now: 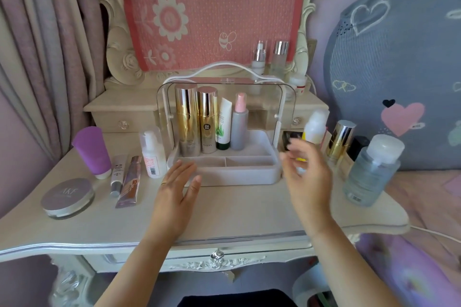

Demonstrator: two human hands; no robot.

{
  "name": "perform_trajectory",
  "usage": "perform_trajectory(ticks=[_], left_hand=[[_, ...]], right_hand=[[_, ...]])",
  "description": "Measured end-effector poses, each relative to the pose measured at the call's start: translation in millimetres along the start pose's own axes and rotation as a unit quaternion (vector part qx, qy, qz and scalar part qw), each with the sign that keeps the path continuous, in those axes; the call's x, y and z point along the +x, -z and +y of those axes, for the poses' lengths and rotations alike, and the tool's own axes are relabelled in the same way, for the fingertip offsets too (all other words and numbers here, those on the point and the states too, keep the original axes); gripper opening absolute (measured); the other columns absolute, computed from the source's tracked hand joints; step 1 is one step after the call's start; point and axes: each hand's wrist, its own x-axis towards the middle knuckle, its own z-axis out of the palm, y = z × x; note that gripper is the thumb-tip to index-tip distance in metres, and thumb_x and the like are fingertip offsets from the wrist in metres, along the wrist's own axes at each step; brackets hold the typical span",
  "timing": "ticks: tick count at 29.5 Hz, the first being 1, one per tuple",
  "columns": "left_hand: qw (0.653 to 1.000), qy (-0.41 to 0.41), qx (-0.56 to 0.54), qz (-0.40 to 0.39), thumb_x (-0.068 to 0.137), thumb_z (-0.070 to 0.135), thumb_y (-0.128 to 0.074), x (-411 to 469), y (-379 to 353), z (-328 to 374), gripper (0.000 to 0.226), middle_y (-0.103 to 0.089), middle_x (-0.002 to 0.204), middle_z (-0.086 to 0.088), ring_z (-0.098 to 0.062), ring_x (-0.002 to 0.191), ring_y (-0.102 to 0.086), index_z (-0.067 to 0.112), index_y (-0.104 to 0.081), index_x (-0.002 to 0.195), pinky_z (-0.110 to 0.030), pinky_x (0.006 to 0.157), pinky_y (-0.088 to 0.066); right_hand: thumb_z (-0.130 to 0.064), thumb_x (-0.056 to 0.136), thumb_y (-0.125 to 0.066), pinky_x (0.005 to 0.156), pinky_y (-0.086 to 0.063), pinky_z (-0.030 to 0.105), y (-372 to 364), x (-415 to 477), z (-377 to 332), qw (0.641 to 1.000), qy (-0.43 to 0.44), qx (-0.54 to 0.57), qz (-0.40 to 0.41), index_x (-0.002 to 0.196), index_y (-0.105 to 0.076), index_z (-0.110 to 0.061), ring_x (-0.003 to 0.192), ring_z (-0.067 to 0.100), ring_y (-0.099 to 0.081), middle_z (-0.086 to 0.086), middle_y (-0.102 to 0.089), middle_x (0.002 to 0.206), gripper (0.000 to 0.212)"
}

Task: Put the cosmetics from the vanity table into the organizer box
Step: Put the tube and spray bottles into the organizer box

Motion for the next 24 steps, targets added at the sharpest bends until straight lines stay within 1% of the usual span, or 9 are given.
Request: perform_trajectory(ticks=[3, 5, 6, 7, 9, 15, 17, 20, 24], left_hand=[[1.000, -0.005, 0.009, 0.000, 0.090, 0.035, -0.046, 0, 1, 0, 0.043, -0.053, 0.133, -0.006, -0.017, 0.133, -0.034, 0.011, -0.058, 0.123, -0.032, 0.108, -0.026], [1.000, -0.008, 0.012, -0.005, 0.089, 0.037, -0.044, 0, 2, 0, 0.045, -0.053, 0.133, -0.007, -0.019, 0.133, -0.035, 0.010, -0.058, 0.123, -0.033, 0.109, -0.025], [1.000, -0.009, 0.013, -0.006, 0.088, 0.038, -0.043, 0, 2, 1, 0.047, -0.053, 0.133, -0.008, -0.020, 0.133, -0.035, 0.010, -0.058, 0.123, -0.033, 0.109, -0.025], [1.000, -0.010, 0.014, -0.007, 0.088, 0.039, -0.042, 0, 2, 1, 0.049, -0.054, 0.133, -0.009, -0.021, 0.133, -0.036, 0.009, -0.058, 0.123, -0.033, 0.108, -0.024], [1.000, -0.010, 0.016, -0.007, 0.087, 0.040, -0.041, 1, 2, 2, 0.050, -0.054, 0.132, -0.011, -0.022, 0.132, -0.037, 0.007, -0.058, 0.122, -0.035, 0.108, -0.025], [1.000, 0.000, 0.025, -0.009, 0.088, 0.040, -0.041, -1, 0, 2, 0.049, -0.053, 0.133, -0.011, -0.023, 0.133, -0.036, 0.008, -0.059, 0.122, -0.032, 0.107, -0.024], [1.000, 0.002, 0.024, -0.006, 0.089, 0.038, -0.043, -1, 0, 2, 0.047, -0.053, 0.133, -0.010, -0.022, 0.133, -0.036, 0.009, -0.059, 0.122, -0.031, 0.106, -0.023], [1.000, 0.009, 0.002, 0.006, 0.088, 0.036, -0.044, -3, 0, 9, 0.045, -0.054, 0.132, -0.009, -0.020, 0.132, -0.037, 0.008, -0.060, 0.120, -0.031, 0.107, -0.024], [0.995, 0.022, -0.090, -0.026, 0.086, 0.045, -0.041, -11, -11, 40, 0.048, -0.053, 0.131, 0.008, -0.011, 0.131, -0.038, 0.018, -0.058, 0.122, -0.031, 0.108, -0.028]], right_hand=[[-0.031, 0.077, -0.070, 0.083, -0.042, 0.017, 54, -20, 21, 0.985, -0.015, -0.042, 0.167, 0.101, -0.055, -0.021, 0.086, 0.017, -0.055, -0.005, -0.054, 0.095, 0.029], [-0.033, 0.069, -0.075, 0.091, -0.042, 0.031, 75, -20, 41, 0.964, -0.090, -0.075, 0.239, 0.108, -0.050, -0.016, 0.097, 0.028, -0.051, -0.001, -0.046, 0.104, 0.050], [-0.031, 0.066, -0.078, 0.096, -0.042, 0.040, 82, -17, 50, 0.958, -0.126, -0.081, 0.244, 0.115, -0.048, -0.012, 0.104, 0.031, -0.050, 0.000, -0.044, 0.110, 0.061], [-0.027, 0.065, -0.081, 0.099, -0.041, 0.046, 85, -14, 58, 0.958, -0.157, -0.076, 0.228, 0.123, -0.046, -0.009, 0.110, 0.032, -0.049, 0.002, -0.044, 0.116, 0.070], [-0.023, 0.065, -0.083, 0.101, -0.041, 0.048, 87, -9, 68, 0.963, -0.197, -0.049, 0.175, 0.131, -0.041, -0.008, 0.116, 0.030, -0.049, 0.008, -0.048, 0.126, 0.079], [-0.029, 0.067, -0.080, 0.082, -0.048, 0.037, 88, -4, 81, 0.959, -0.233, -0.061, 0.151, 0.119, -0.051, -0.012, 0.102, 0.030, -0.060, 0.010, -0.064, 0.113, 0.062], [-0.028, 0.066, -0.080, 0.080, -0.049, 0.036, 88, -8, 73, 0.959, -0.235, -0.042, 0.154, 0.114, -0.055, -0.016, 0.097, 0.029, -0.062, 0.007, -0.066, 0.106, 0.055], [-0.031, 0.064, -0.081, 0.073, -0.052, 0.033, 80, -25, 45, 0.964, -0.228, 0.015, 0.134, 0.105, -0.055, -0.028, 0.090, 0.019, -0.065, -0.009, -0.067, 0.095, 0.048], [-0.049, 0.060, -0.077, 0.086, -0.048, 0.025, 43, -37, -2, 0.980, -0.181, 0.088, 0.011, 0.119, -0.053, -0.035, 0.104, 0.006, -0.062, -0.016, -0.065, 0.114, 0.066]])
